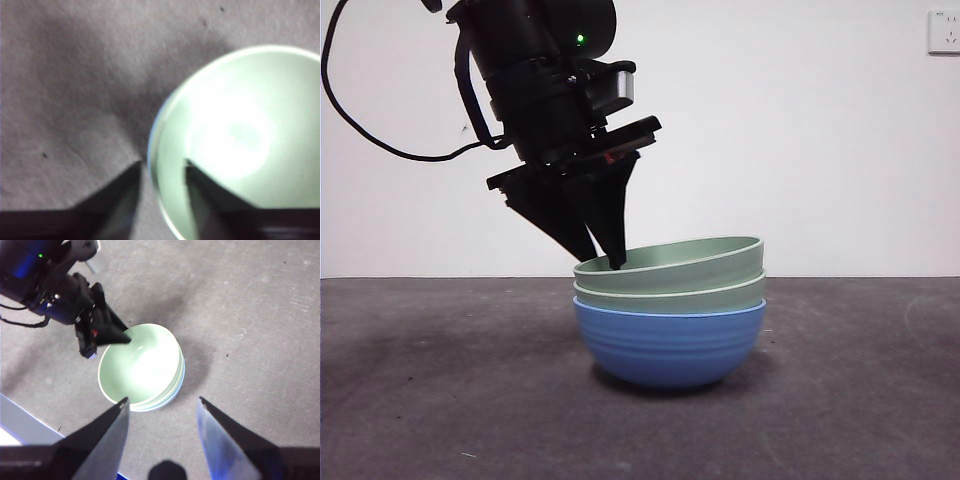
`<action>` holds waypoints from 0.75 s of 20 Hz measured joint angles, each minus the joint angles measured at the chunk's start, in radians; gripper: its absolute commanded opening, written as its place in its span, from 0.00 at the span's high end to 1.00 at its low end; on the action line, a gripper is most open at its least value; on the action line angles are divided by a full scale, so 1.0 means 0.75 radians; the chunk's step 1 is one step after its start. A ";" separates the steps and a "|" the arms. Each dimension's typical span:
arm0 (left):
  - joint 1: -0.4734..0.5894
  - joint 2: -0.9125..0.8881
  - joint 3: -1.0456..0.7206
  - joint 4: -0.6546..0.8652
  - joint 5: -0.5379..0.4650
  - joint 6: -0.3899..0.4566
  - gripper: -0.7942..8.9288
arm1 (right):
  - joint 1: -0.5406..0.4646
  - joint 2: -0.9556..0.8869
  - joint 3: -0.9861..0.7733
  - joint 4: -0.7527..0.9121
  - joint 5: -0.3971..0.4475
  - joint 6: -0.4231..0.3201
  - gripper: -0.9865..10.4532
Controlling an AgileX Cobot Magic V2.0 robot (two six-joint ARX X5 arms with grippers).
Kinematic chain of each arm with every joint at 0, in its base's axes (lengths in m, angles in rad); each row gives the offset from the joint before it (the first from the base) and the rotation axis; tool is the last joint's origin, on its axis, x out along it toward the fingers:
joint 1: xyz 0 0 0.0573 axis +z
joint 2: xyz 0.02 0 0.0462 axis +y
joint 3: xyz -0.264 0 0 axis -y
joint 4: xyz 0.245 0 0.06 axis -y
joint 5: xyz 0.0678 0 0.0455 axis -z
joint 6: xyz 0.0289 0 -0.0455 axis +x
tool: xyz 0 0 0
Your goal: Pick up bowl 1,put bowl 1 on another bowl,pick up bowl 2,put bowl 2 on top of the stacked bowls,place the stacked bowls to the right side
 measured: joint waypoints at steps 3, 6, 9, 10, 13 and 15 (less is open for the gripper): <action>-0.001 -0.011 0.000 -0.052 0.003 -0.001 0.56 | 0.000 0.000 0.000 0.000 0.000 0.002 0.62; -0.001 -0.106 0.000 -0.083 0.002 -0.001 0.56 | 0.000 0.013 0.000 -0.001 0.000 0.016 0.46; -0.001 -0.280 0.000 -0.126 0.002 -0.001 0.56 | 0.000 0.082 0.000 0.000 -0.001 0.031 0.46; -0.001 -0.346 0.000 -0.148 0.002 -0.001 0.56 | 0.000 0.122 0.000 0.000 -0.002 0.038 0.46; -0.001 -0.563 0.000 -0.204 -0.002 -0.001 0.56 | 0.000 0.272 0.000 0.011 -0.009 0.051 0.46; -0.001 -0.703 0.000 -0.243 -0.003 -0.001 0.56 | 0.000 0.385 0.000 0.053 -0.010 0.061 0.46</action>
